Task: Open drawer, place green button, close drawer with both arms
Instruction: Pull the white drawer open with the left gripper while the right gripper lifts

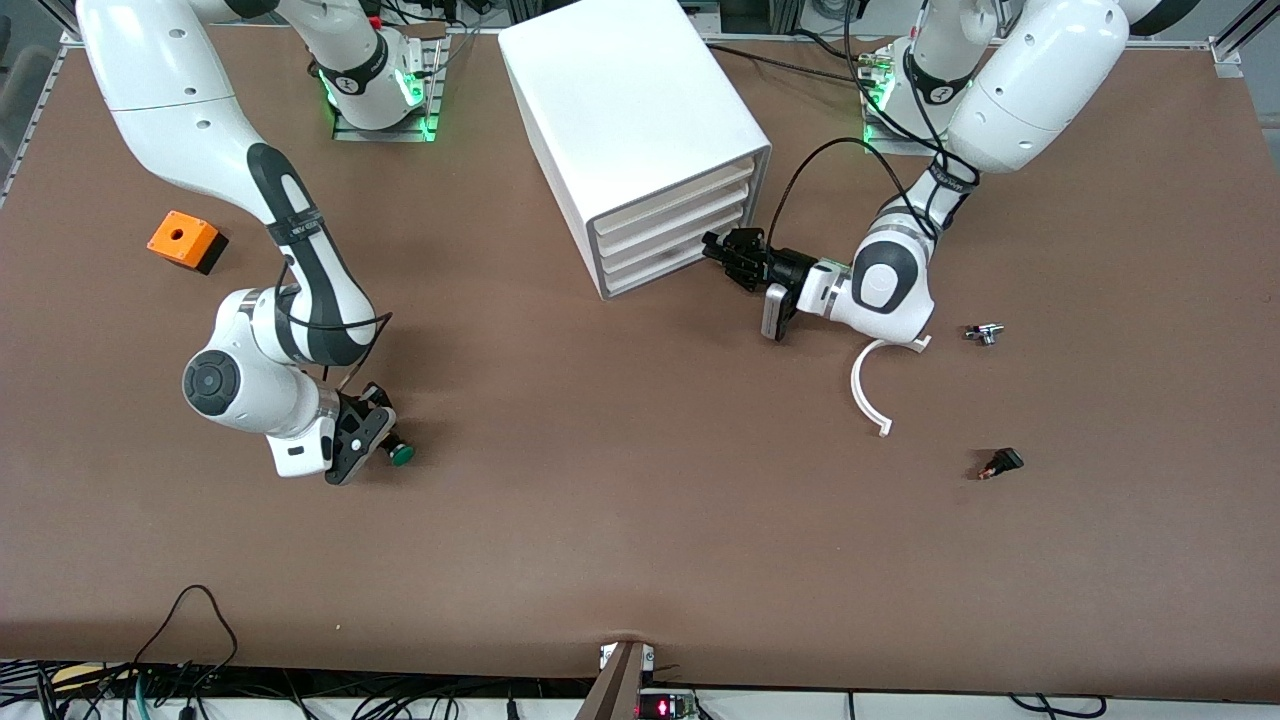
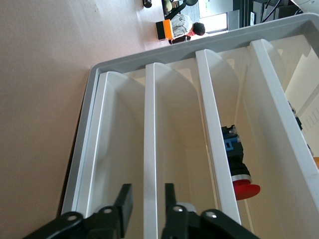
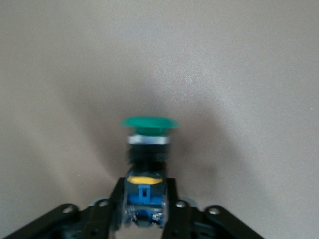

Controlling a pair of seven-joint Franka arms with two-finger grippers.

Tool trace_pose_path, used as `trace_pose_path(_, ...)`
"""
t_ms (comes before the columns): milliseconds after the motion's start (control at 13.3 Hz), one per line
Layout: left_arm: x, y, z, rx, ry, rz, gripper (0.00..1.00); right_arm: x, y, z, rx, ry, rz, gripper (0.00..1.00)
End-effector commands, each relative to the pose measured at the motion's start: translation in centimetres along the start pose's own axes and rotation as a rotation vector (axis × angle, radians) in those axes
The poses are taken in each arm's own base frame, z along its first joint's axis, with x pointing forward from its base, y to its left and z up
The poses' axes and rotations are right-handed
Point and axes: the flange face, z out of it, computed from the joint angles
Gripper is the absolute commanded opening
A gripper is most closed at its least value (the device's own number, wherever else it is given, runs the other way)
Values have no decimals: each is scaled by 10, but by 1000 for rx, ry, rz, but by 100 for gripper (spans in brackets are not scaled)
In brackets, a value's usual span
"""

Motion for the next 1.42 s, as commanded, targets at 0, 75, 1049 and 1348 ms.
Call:
trace_pose_path(0, -8, 7, 3, -12, 19, -14, 39, -1, 0, -4, -2, 9, -19, 30)
trace_pose_path(75, -10, 6, 4, -14, 17, -18, 39, -2, 2, -2, -4, 9, -25, 28)
trace_pose_path(1049, -11, 4, 10, -2, -6, -23, 0, 33, 20, -159, -94, 117, 115, 20)
trace_pose_path(1348, 24, 5, -39, 87, -34, -25, 0, 71, -8, -189, -49, 100, 231, 20)
